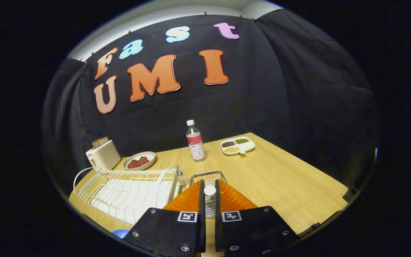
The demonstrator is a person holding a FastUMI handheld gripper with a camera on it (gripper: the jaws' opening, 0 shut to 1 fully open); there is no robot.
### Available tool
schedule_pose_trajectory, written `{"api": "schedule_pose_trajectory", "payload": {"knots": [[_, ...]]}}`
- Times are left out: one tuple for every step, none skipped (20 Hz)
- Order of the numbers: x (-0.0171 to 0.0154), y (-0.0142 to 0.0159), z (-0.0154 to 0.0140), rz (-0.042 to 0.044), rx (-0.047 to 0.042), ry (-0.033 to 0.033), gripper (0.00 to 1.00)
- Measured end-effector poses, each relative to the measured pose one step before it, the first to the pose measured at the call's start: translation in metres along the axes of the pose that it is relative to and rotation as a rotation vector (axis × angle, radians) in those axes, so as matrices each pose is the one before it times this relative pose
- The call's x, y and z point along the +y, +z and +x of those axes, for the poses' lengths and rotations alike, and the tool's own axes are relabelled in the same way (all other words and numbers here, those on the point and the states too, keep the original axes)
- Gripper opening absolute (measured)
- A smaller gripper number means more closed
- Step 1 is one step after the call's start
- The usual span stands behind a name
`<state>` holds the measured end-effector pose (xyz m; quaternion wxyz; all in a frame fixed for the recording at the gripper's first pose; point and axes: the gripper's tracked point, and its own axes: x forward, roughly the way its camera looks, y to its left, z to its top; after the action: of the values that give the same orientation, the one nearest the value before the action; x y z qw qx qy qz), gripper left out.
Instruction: Take the plate from the dish rack, then take the spoon from the basket and place it into the plate.
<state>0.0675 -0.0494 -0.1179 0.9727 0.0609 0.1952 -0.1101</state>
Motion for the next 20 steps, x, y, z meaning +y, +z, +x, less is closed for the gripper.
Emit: {"api": "schedule_pose_trajectory", "payload": {"knots": [[-0.00013,0.00627,-0.00561,-0.00034,-0.01239,0.00148,0.10],[0.00106,0.00452,-0.00585,0.00120,-0.00921,0.00421,0.10],[-0.00002,0.00586,-0.00553,0.00299,-0.00658,0.00244,0.10],[-0.00037,0.00530,-0.00557,0.00286,-0.00816,0.00174,0.10],[-0.00159,0.00540,-0.00694,0.00313,-0.00465,0.00097,0.10],[-0.00058,0.00523,-0.00841,0.00160,-0.00647,0.00251,0.10],[0.00007,0.00554,-0.00653,0.00233,-0.00644,0.00360,0.10],[0.00023,0.00333,-0.00904,-0.00010,-0.00231,0.01001,0.10],[0.00201,0.00240,-0.00986,0.00161,-0.00091,0.01115,0.10],[0.00259,0.00234,-0.00768,-0.00216,-0.00176,0.01701,0.10],[0.00345,0.00222,-0.00881,-0.00221,-0.00246,0.01601,0.10],[0.00411,0.00159,-0.00796,-0.00513,-0.00234,0.01610,0.10],[0.00422,0.00139,-0.00726,-0.00620,-0.00440,0.01803,0.10],[0.00487,0.00029,-0.00809,-0.00050,-0.00260,0.02043,0.10],[0.00873,-0.00041,-0.00712,0.00316,-0.00048,0.02717,0.10],[0.00860,-0.00028,-0.00714,0.00442,0.00129,0.02994,0.10],[0.00797,-0.00093,-0.00806,-0.00276,-0.00055,0.03350,0.10],[0.00676,0.00000,-0.00585,-0.00164,-0.00181,0.02548,0.10],[0.00720,-0.00209,-0.00434,-0.00357,0.00132,0.02774,0.10],[0.00817,-0.00165,-0.00151,0.00571,-0.00014,0.02475,0.10]]}}
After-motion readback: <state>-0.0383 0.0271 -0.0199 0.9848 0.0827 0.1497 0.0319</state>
